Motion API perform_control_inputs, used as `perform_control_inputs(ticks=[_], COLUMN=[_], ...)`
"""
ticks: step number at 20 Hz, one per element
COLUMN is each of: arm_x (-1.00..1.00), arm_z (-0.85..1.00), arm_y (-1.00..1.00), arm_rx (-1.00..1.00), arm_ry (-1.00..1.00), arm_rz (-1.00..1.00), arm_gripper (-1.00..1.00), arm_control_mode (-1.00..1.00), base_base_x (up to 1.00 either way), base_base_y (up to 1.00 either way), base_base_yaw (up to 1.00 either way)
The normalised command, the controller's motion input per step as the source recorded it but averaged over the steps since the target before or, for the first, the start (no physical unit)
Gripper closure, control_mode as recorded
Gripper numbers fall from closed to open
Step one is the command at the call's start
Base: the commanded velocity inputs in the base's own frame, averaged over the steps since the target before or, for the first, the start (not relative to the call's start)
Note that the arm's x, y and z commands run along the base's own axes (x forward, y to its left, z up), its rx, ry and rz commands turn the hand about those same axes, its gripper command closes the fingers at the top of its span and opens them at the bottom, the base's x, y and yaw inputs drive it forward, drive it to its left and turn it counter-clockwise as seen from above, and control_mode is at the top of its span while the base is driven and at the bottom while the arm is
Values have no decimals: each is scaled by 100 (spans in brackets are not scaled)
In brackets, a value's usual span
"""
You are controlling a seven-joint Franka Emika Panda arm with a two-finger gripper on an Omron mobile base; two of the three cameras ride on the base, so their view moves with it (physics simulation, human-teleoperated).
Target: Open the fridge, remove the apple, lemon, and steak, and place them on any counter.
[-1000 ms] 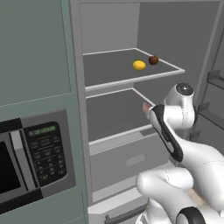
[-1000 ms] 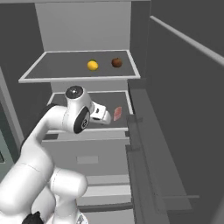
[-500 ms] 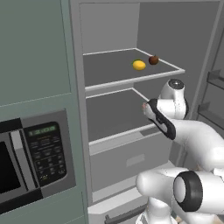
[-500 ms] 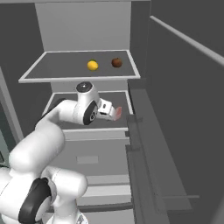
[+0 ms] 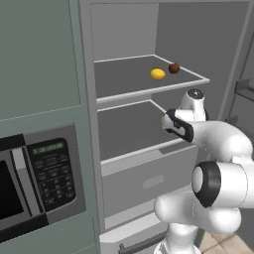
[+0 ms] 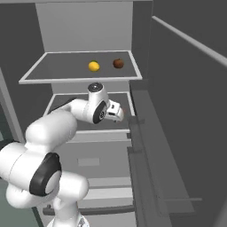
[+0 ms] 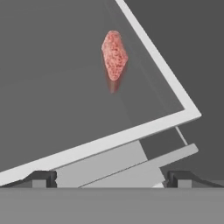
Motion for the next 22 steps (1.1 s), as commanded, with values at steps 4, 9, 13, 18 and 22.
perform_control_inputs(ticks=[4,9,13,18,22], arm_x=[18,25,28,29,31], arm_z=[-45,-1,0,-3,-20], arm_y=[-7,-3,0,-3,-4], arm_rx=[0,0,0,0,0], arm_ry=[0,13,14,10,3], arm_rz=[0,0,0,0,0], arm_gripper=[-100,-100,-100,-100,-100], arm_control_mode=[-100,-100,-100,-100,-100], base_base_x=[0,0,0,0,0], base_base_y=[0,0,0,0,0], base_base_yaw=[0,0,0,0,0])
